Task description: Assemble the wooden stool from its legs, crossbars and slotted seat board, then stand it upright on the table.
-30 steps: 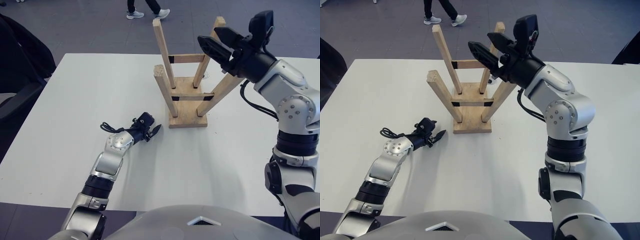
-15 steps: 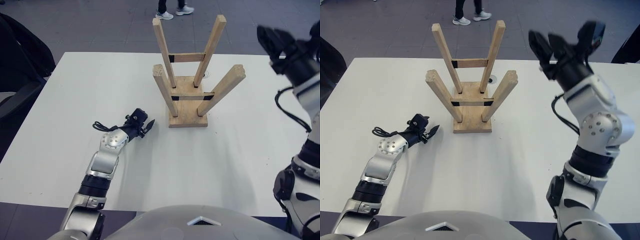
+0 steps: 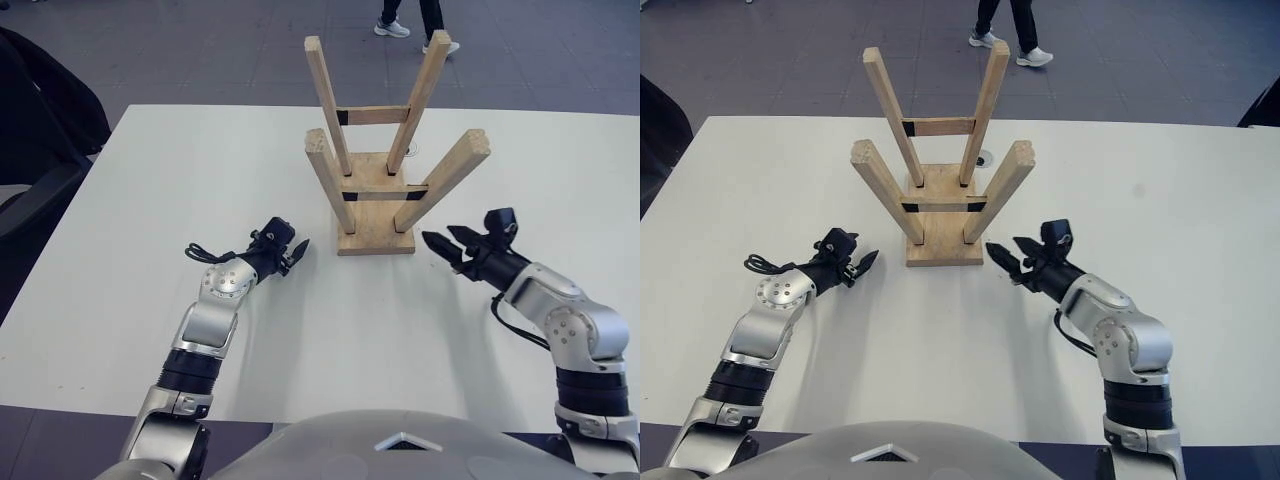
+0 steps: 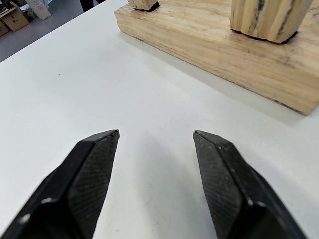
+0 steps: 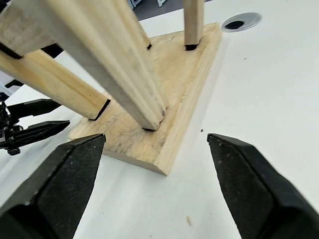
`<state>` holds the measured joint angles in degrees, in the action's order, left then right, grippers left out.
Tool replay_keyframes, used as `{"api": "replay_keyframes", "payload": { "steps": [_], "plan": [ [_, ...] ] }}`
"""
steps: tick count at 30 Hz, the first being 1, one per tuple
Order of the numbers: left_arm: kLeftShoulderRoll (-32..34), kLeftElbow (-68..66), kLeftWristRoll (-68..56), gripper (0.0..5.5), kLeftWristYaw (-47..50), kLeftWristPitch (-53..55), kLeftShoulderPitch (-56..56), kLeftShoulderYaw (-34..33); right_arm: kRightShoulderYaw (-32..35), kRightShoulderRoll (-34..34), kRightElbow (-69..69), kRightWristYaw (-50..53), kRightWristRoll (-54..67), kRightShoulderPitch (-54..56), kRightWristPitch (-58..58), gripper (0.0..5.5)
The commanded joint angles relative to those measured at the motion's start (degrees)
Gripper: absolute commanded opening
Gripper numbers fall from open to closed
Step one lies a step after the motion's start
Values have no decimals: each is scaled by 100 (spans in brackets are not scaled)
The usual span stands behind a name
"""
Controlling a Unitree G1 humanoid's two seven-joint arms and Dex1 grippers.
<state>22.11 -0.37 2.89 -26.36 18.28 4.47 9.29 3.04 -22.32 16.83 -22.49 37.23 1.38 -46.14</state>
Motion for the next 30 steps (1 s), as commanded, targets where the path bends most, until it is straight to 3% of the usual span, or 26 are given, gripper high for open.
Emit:
{"api": "replay_keyframes", "payload": {
  "steps": [1, 10, 15, 20, 25, 30],
  "plan": [
    [65, -66, 59, 280, -70, -40, 12, 52, -268, 224, 119, 182, -103, 229, -184, 450],
    [64, -11, 77, 280, -76, -21, -46, 43, 75, 1210, -120, 1443, -30, 918, -932, 450],
    [49, 15, 88, 280, -42, -11, -108, 32, 420, 1873, 163, 2400, -50, 1152, -1227, 360],
    [42, 16, 88, 280, -24, -1, -119, 26, 385, 2072, 437, 2852, -253, 1160, -1327, 280],
    [102, -43, 43, 280, -36, -26, -103, -84, 34, 1634, 365, 2477, -514, 1042, -1295, 208],
    [658, -145, -183, 280, -184, -151, -222, -810, -199, 414, -805, 572, -566, 1269, -627, 205]
  ]
}}
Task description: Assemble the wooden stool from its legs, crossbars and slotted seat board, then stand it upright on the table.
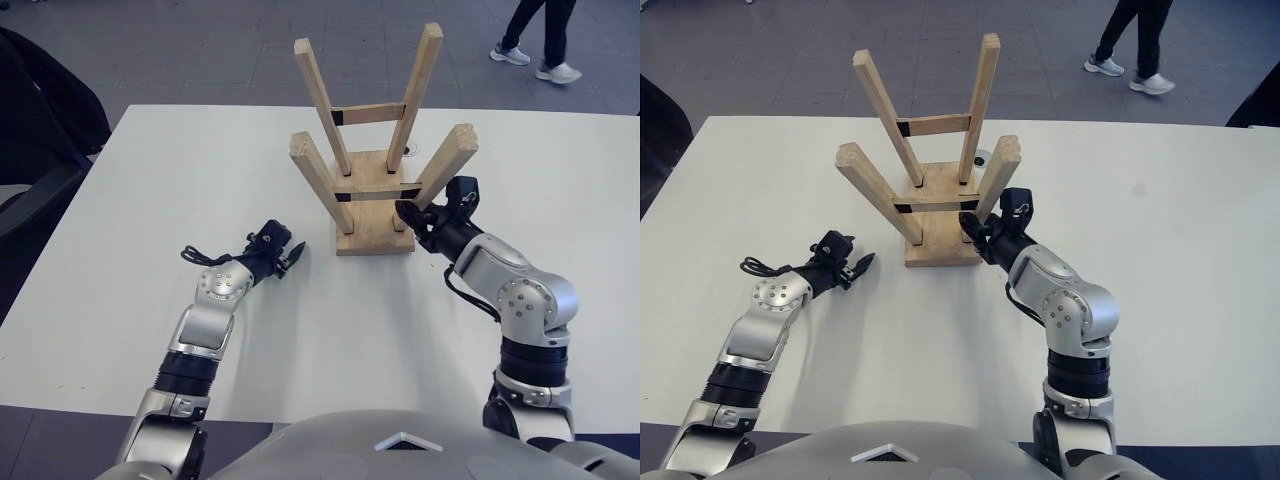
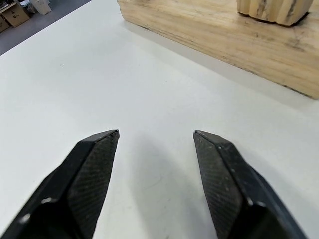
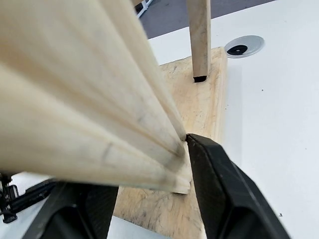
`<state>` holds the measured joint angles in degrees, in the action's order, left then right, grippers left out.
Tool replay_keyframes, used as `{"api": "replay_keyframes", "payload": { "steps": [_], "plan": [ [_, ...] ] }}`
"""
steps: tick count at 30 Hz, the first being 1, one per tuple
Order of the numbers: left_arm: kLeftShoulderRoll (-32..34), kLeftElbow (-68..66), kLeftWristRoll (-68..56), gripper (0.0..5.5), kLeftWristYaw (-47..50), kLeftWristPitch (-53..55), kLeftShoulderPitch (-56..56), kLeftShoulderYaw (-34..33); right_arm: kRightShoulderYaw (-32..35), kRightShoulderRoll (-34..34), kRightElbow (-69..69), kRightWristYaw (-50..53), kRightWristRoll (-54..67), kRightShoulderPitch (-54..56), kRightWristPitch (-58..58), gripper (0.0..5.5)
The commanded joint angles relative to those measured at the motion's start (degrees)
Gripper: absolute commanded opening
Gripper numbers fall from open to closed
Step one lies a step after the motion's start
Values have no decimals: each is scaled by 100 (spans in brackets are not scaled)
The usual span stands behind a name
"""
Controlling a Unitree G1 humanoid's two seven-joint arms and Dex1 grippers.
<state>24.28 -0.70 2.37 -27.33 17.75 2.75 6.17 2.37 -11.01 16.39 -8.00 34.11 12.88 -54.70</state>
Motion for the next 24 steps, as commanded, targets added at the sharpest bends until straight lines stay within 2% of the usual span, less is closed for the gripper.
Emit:
{"api": "replay_keyframes", "payload": {
  "steps": [1, 6, 12, 16, 21, 24],
  "plan": [
    [600, -254, -163, 280, -122, -141, -4, -681, -188, -960, -1074, -1362, -270, 191, 426, 205],
    [1086, -1026, -226, 280, -221, -421, 353, -1147, -515, -1519, -2693, -3086, -605, 825, 1535, 185],
    [1066, -1156, -228, 280, -266, -544, 391, -1105, -999, -1756, -3309, -4830, -1029, 1320, 2519, 79],
    [990, -1036, -195, 280, -264, -474, 433, -989, -1144, -1954, -3437, -5120, -1324, 1334, 2424, 11],
    [505, -376, -365, 280, -268, -93, 455, -635, -973, -2260, -2303, -4794, -1316, 876, 1747, 11],
    [108, -59, -463, 280, -206, 165, 553, -403, -917, -2010, -1541, -4287, -1193, 605, 1174, 11]
  ]
}}
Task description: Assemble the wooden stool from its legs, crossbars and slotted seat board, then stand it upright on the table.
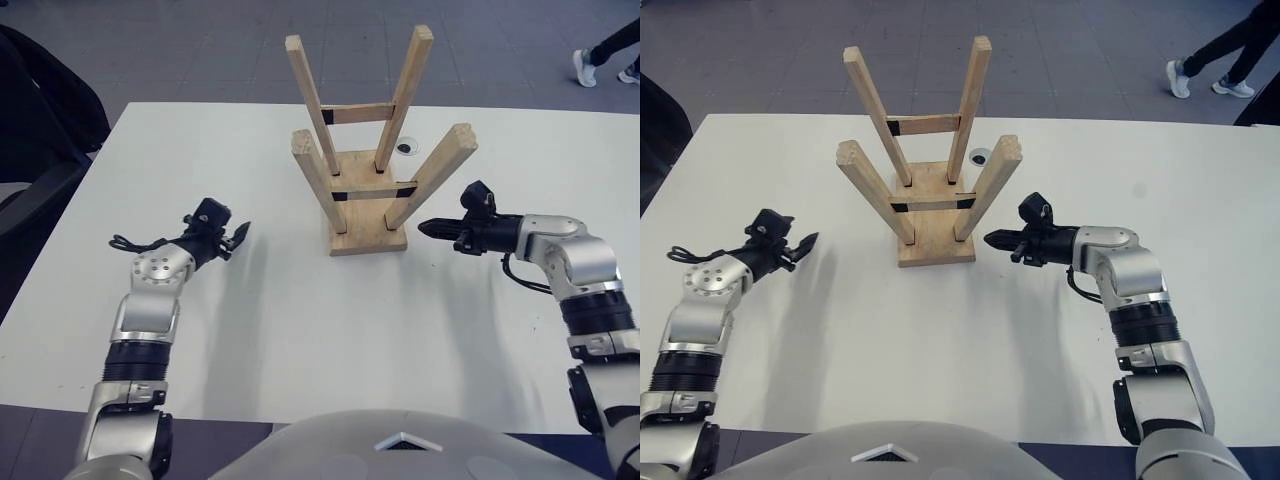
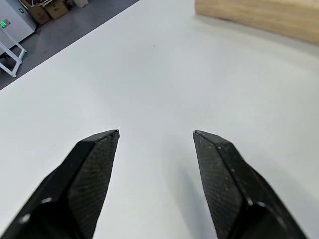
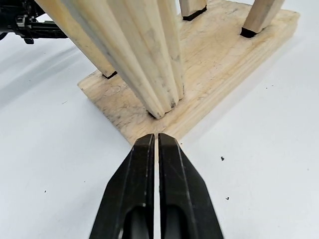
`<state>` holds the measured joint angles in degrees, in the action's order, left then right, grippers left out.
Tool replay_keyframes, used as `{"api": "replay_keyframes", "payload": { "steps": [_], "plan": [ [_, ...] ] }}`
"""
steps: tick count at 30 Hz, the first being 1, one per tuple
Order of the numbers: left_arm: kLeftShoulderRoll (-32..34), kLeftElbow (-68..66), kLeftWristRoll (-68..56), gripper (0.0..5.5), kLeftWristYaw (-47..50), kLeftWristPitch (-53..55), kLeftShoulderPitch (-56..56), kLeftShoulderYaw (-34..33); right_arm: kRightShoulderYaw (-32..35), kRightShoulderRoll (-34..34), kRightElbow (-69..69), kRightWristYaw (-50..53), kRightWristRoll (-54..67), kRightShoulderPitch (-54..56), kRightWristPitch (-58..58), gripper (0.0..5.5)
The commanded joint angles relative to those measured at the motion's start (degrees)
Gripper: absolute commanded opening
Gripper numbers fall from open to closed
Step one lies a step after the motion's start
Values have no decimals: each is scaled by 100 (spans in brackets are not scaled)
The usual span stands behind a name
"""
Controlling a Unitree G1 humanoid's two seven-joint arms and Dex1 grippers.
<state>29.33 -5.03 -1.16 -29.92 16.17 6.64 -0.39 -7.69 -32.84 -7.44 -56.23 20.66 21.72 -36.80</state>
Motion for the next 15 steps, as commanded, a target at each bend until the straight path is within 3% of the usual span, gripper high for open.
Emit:
{"api": "replay_keyframes", "payload": {
  "steps": [1, 7, 12, 15],
  "plan": [
    [-520, 381, -90, 280, 84, 361, 244, 356, 204, 435, 930, 890, 211, -327, -825, 11],
    [-717, 395, 72, 280, 112, 377, 384, 714, 693, 1411, 1608, 2413, 435, -678, -1611, 116],
    [-587, 517, 119, 280, 89, 342, 125, 760, 1242, 2447, 3148, 4104, 536, -1301, -2760, 220],
    [-552, 594, 150, 280, 127, 331, -23, 769, 1434, 3186, 3721, 5157, 308, -1305, -3240, 238]
  ]
}}
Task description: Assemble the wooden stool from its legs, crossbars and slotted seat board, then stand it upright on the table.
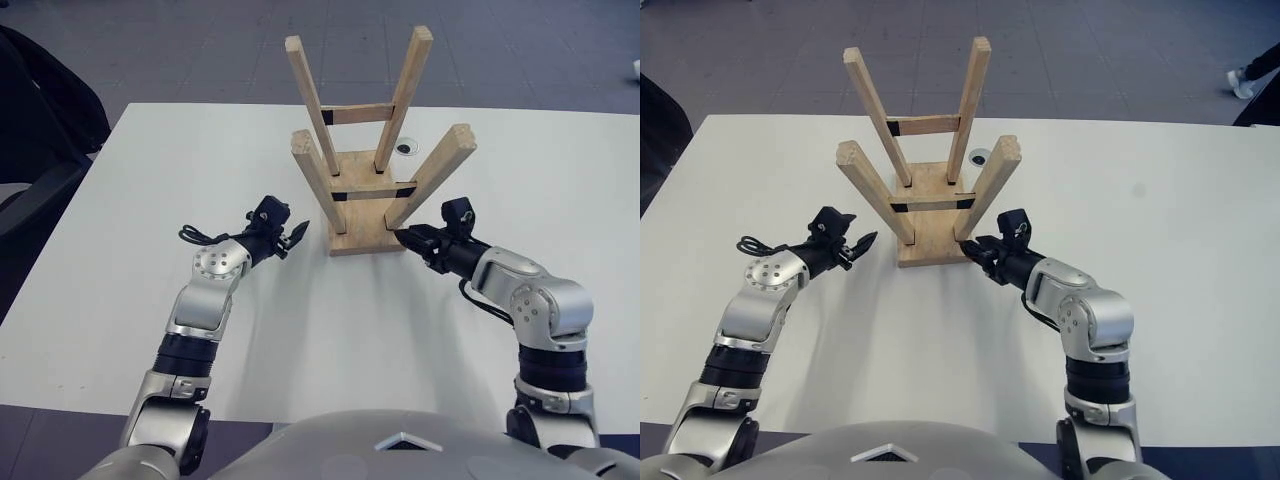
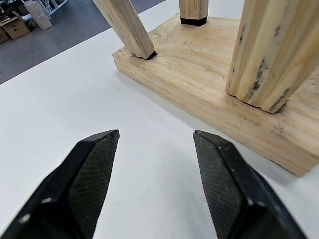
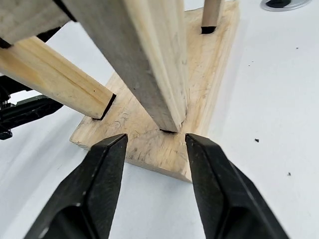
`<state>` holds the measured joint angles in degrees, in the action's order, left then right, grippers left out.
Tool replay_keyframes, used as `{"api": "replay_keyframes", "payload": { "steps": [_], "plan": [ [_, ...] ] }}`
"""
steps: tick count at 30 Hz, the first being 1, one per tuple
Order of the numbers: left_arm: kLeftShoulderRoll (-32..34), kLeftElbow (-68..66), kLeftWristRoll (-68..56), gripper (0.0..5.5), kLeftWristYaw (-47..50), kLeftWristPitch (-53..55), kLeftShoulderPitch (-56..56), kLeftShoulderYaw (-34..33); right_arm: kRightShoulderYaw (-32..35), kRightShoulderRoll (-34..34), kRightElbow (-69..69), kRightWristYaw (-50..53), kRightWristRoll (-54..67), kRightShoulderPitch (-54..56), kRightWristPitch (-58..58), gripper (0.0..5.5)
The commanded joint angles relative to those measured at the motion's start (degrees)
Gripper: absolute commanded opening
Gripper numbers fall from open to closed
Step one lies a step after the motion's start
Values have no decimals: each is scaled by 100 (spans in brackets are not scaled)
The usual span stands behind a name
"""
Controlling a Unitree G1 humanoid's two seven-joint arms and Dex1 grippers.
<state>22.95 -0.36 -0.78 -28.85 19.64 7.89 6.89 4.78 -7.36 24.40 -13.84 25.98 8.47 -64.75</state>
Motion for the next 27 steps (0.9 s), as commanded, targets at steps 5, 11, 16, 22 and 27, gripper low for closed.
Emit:
{"api": "replay_keyframes", "payload": {
  "steps": [5, 11, 16, 22, 27],
  "plan": [
    [71, 142, 193, 280, 42, -13, -191, 60, 386, 1709, 803, 1920, -376, 175, -730, 238],
    [73, 108, 201, 280, 48, 5, -189, 55, 315, 2166, 710, 2360, -149, 280, -587, 238],
    [69, 96, 198, 280, 61, 25, -183, 43, 137, 2096, 879, 2435, 111, 264, -935, 238],
    [88, 118, 189, 280, 76, 57, -214, 11, 299, 1837, 1509, 2411, 520, 538, -1410, 238],
    [86, 134, 191, 280, 83, 45, -254, -25, 374, 1359, 1731, 2157, 676, 496, -1620, 238]
  ]
}}
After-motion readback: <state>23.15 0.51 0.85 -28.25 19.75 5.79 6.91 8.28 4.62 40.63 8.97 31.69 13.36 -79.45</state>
